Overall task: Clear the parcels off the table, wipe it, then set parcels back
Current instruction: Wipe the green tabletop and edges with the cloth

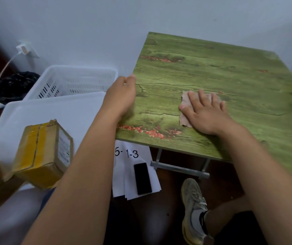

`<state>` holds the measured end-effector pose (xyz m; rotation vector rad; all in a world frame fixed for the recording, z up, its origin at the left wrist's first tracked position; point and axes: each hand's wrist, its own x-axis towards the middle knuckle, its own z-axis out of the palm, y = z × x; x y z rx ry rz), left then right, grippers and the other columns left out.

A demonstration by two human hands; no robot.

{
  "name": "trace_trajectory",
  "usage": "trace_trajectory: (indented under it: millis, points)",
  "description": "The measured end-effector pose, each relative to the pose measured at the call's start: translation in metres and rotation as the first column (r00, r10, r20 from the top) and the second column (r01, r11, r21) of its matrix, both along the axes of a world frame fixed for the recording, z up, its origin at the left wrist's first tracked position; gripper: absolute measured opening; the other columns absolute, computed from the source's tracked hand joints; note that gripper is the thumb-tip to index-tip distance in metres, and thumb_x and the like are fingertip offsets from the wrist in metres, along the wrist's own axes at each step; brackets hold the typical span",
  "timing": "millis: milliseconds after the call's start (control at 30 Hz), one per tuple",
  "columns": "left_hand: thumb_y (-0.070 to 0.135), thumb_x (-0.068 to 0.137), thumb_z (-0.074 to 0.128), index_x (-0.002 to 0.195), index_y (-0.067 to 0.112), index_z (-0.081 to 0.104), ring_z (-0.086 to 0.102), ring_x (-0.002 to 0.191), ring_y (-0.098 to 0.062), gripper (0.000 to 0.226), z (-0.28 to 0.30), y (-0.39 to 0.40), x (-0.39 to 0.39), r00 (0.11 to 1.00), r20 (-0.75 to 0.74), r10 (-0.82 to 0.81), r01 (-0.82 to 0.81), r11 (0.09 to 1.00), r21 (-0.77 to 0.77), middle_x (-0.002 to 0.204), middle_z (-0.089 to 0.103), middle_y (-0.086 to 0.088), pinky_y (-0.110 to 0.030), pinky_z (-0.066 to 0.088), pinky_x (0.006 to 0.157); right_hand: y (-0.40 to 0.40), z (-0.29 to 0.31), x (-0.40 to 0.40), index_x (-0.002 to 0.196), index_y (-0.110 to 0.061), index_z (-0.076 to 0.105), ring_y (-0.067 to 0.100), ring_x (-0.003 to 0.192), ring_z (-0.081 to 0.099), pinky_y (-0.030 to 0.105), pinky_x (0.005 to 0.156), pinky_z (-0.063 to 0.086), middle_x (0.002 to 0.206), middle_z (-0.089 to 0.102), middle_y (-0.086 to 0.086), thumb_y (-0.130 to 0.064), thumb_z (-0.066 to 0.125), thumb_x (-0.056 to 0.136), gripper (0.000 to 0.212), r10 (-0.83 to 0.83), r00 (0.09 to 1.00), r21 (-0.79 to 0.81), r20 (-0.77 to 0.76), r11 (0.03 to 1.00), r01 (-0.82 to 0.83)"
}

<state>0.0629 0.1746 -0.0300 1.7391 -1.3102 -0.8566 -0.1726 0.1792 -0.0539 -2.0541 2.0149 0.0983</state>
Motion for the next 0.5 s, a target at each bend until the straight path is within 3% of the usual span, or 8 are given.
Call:
trace_trajectory:
  millis: [200, 333, 400, 500]
  points:
    - [0.045, 0.101, 0.027, 0.106, 0.021, 0.049, 0.044, 0.103, -0.018, 0.033, 0.001, -0.002, -0.002, 0.994, -0.079, 0.076, -0.077, 0.997, -0.005, 0.109, 0.049, 0.004, -0.033, 0.031, 0.087, -0.002, 0.003, 0.040, 0.156, -0.035, -0.011, 0.030, 0.148, -0.022, 0.050, 0.117, -0.015, 0.162, -0.021, -0.004, -0.071, 0.010, 0.095, 0.073, 0.119, 0.993, -0.002, 0.009, 0.993, -0.119]
    - [0.047, 0.101, 0.028, 0.103, 0.022, 0.053, 0.051, 0.112, -0.021, 0.035, 0.002, -0.003, 0.005, 0.974, -0.191, 0.122, -0.117, 0.992, 0.035, 0.116, 0.056, 0.001, -0.038, 0.038, 0.098, 0.001, 0.002, 0.078, 0.156, -0.034, -0.009, 0.030, 0.148, -0.023, 0.051, 0.117, -0.015, 0.162, -0.022, -0.005, -0.070, 0.011, 0.095, 0.073, 0.253, 0.967, -0.026, 0.016, 0.967, -0.253]
    - [0.050, 0.100, 0.029, 0.110, 0.020, 0.058, 0.052, 0.117, -0.022, 0.043, 0.003, -0.001, 0.008, 0.960, -0.248, 0.128, -0.118, 0.991, 0.056, 0.125, 0.058, -0.002, -0.038, 0.038, 0.105, 0.004, 0.001, 0.098, 0.156, -0.035, -0.009, 0.030, 0.148, -0.024, 0.051, 0.117, -0.016, 0.162, -0.023, -0.006, -0.070, 0.012, 0.095, 0.073, 0.317, 0.948, -0.029, 0.019, 0.948, -0.317]
    - [0.048, 0.102, 0.031, 0.136, 0.015, 0.052, 0.051, 0.126, -0.021, 0.052, 0.006, 0.001, 0.012, 0.926, -0.353, 0.133, -0.108, 0.990, 0.089, 0.138, 0.054, -0.001, -0.035, 0.040, 0.106, 0.014, -0.003, 0.122, 0.156, -0.035, -0.007, 0.028, 0.148, -0.025, 0.052, 0.118, -0.016, 0.162, -0.022, -0.007, -0.070, 0.013, 0.095, 0.073, 0.404, 0.915, -0.038, 0.021, 0.915, -0.403]
